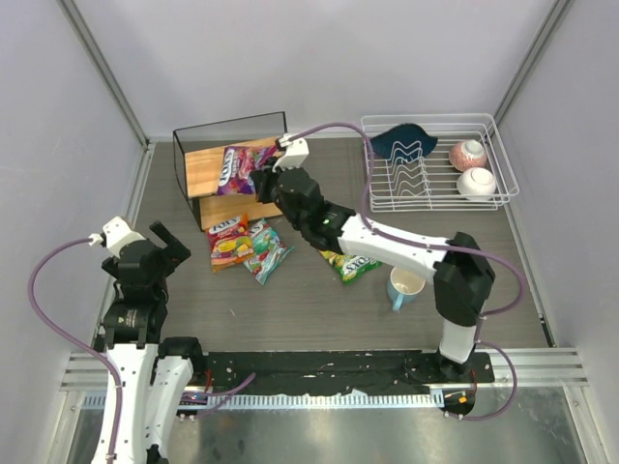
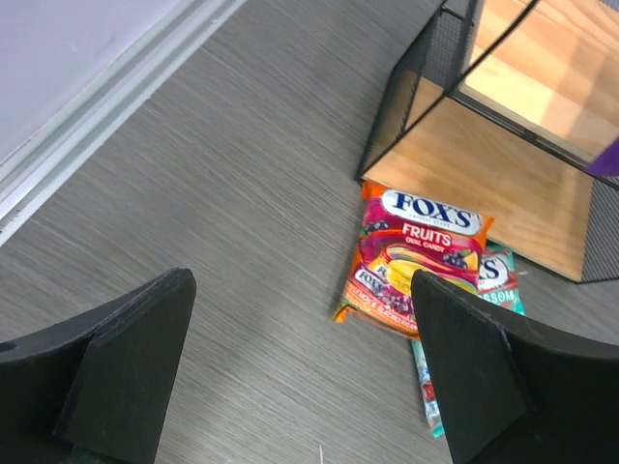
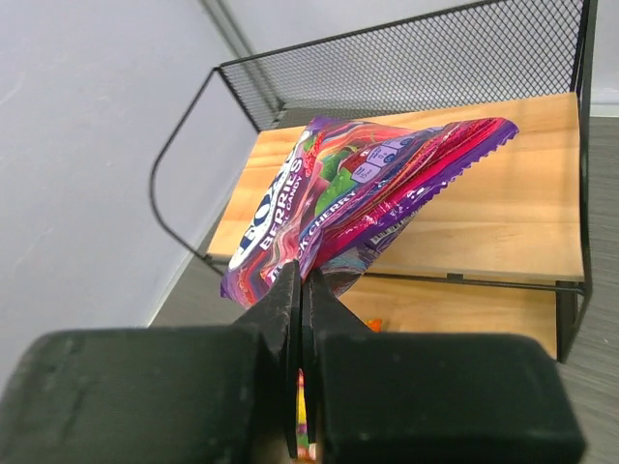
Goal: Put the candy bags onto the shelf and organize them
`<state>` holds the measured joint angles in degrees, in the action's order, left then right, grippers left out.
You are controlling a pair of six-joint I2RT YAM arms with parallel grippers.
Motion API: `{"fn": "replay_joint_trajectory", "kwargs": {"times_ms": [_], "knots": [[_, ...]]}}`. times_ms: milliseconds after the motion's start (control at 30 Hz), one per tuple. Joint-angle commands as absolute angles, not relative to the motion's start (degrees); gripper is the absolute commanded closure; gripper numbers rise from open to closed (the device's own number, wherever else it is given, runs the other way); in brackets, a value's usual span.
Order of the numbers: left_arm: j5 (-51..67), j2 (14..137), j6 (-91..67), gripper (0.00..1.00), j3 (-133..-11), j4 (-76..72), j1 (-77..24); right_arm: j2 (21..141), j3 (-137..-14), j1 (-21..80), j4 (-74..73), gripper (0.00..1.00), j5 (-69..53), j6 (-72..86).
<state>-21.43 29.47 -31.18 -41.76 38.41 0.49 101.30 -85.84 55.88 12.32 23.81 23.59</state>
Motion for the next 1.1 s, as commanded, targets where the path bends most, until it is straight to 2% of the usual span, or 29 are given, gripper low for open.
{"fn": "replay_joint_trajectory", "kwargs": {"times_ms": [0,433,633,667,700,733,767,867,1067], "knots": [[-27.2,28.2,-32.9,0.0,-43.8,39.1,0.4,105.6,-90.6,56.8,30.2,0.99,34.0,23.7],[-29.9,27.1,-33.3,0.0,-43.9,39.6,0.5,122.8,-101.3,62.0,51.7,0.99,59.4,21.7],[-29.8,26.9,-33.3,0.0,-43.9,39.7,0.5,129.2,-111.2,64.0,46.8,0.99,60.7,21.5],[-30.0,27.0,-33.3,0.0,-43.9,39.7,0.5,129.5,-112.1,64.1,45.0,0.95,60.1,22.0],[-29.9,26.9,-33.3,0.0,-43.9,39.7,0.5,129.5,-112.3,64.0,43.5,0.85,59.3,23.1],[-29.9,26.8,-33.3,0.0,-43.9,39.7,0.5,129.5,-112.4,64.0,42.1,0.74,58.5,24.9],[-29.9,26.8,-33.3,0.0,-43.8,39.7,0.5,129.3,-112.4,63.9,39.3,0.54,57.0,25.6],[-29.3,26.7,-33.2,0.0,-43.7,39.6,0.5,126.8,-109.5,63.9,35.2,0.4,51.4,28.1],[-28.4,26.4,-32.9,0.0,-43.3,39.0,0.5,119.4,-97.6,62.1,35.9,0.35,38.3,29.8]]}}
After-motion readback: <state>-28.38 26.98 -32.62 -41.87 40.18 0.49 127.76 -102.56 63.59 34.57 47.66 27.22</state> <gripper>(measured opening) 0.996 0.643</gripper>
